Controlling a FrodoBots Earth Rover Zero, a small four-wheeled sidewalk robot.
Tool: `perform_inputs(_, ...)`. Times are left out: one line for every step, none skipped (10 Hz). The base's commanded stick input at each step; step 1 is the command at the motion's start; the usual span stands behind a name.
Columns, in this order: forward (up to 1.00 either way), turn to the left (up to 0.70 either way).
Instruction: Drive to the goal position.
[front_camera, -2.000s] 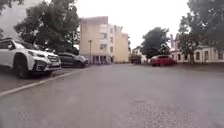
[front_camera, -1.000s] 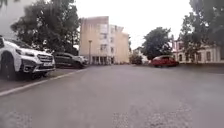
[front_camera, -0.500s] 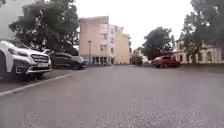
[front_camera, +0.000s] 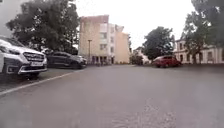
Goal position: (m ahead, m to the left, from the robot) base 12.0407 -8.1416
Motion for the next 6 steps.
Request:
perform_inputs(0.6,-0.15)
perform_inputs(0.6,-0.15)
perform_inputs(0.6,-0.15)
perform_inputs(0.6,-0.15)
perform_inputs(0.6,-0.02)
perform_inputs(0.6,0.0)
